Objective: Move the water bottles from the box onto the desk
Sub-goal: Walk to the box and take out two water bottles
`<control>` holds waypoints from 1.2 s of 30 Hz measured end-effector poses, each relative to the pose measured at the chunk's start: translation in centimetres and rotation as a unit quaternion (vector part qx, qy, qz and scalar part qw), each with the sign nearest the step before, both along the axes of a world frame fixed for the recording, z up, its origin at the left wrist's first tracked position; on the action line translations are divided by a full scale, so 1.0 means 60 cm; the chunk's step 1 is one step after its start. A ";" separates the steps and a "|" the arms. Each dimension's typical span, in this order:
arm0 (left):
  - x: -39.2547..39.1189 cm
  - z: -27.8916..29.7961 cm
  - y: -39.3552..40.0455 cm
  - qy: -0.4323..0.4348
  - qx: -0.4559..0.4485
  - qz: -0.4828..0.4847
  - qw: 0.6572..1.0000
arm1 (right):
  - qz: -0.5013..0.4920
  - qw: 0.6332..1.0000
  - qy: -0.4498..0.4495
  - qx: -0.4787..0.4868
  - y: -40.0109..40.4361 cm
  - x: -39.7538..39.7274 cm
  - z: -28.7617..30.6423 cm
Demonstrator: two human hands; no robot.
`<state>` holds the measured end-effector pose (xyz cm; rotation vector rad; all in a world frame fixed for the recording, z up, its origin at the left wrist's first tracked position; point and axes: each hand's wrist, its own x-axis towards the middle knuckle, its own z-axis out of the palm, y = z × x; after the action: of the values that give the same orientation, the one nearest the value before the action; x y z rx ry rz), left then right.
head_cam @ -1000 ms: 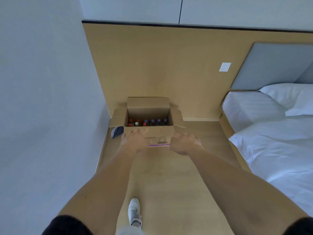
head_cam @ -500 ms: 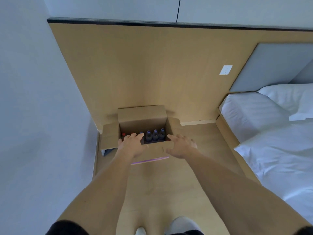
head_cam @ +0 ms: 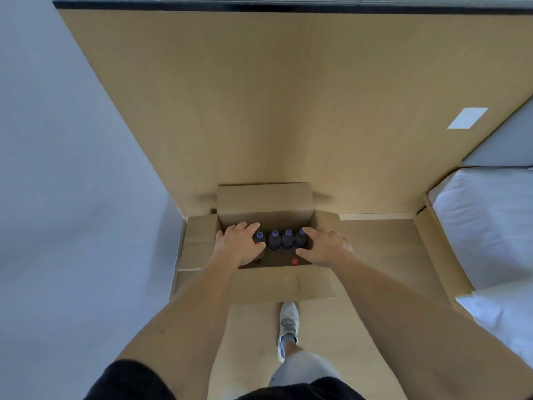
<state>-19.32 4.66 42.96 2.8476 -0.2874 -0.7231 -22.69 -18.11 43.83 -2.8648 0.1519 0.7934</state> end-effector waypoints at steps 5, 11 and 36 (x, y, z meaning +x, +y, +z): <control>0.096 -0.045 -0.050 0.025 0.003 0.009 1.000 | 0.012 0.999 0.028 0.014 -0.043 0.119 -0.053; 0.177 -0.107 -0.096 0.054 -0.015 0.008 0.998 | 0.012 0.997 0.067 0.024 -0.069 0.216 -0.130; 0.290 -0.779 -0.199 0.235 -0.003 -0.153 0.960 | -0.039 0.987 0.110 0.108 -0.137 0.299 -0.640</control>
<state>-1.89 -7.28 -3.77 2.5422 -0.6532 -1.4191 -4.75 -26.32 5.45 -2.5489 0.1902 1.0415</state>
